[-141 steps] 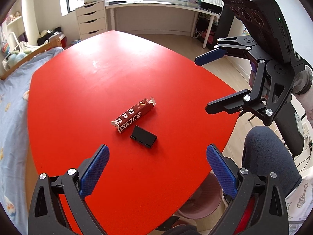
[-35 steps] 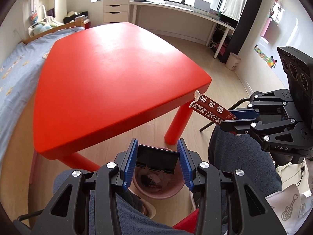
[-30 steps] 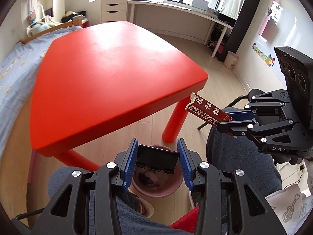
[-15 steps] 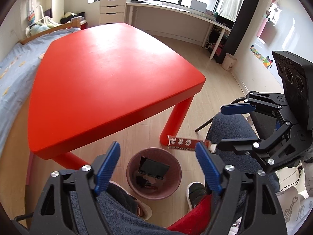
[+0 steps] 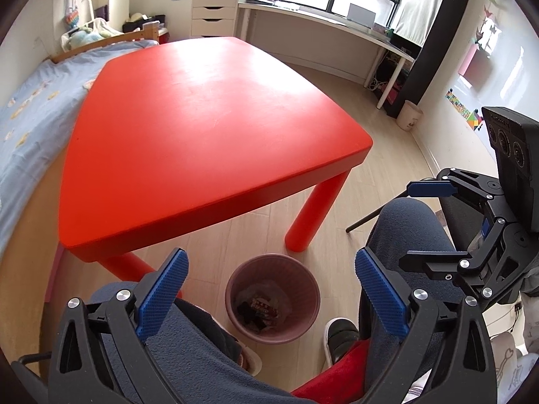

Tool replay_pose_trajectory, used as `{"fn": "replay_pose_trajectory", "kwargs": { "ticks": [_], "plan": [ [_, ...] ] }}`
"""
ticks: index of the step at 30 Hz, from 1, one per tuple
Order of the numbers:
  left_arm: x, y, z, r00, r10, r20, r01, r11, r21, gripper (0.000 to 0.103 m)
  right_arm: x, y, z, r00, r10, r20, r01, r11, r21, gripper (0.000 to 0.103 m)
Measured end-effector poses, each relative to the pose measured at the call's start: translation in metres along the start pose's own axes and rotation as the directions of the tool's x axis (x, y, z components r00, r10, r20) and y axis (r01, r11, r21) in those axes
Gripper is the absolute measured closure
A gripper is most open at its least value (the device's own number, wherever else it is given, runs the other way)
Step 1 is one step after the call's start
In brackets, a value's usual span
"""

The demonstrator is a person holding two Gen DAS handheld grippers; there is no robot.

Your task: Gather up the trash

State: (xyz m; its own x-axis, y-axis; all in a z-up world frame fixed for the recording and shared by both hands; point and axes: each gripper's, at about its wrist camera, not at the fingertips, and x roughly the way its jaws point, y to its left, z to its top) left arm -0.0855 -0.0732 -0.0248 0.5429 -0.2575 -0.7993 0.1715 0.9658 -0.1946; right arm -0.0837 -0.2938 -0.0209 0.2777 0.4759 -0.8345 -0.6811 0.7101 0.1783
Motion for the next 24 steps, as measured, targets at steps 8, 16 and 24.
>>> {"fn": "replay_pose_trajectory", "kwargs": {
  "ticks": [8, 16, 24],
  "plan": [
    [-0.007, 0.011, 0.013, 0.999, 0.047, 0.021, -0.046, 0.999, -0.017, 0.008, -0.008, -0.006, 0.025, 0.999, -0.017, 0.049, 0.016, 1.000, 0.014, 0.003],
    [-0.014, 0.032, 0.055, 0.984, 0.147, 0.104, -0.147, 0.989, 0.000, 0.008, -0.021, -0.019, 0.088, 0.984, -0.073, 0.160, 0.073, 0.997, 0.001, 0.003],
    [-0.019, 0.062, 0.093, 0.981, 0.104, 0.161, -0.100, 0.994, -0.034, 0.006, -0.012, -0.029, 0.137, 0.978, -0.083, 0.193, 0.087, 0.996, -0.014, 0.003]
  ]
}}
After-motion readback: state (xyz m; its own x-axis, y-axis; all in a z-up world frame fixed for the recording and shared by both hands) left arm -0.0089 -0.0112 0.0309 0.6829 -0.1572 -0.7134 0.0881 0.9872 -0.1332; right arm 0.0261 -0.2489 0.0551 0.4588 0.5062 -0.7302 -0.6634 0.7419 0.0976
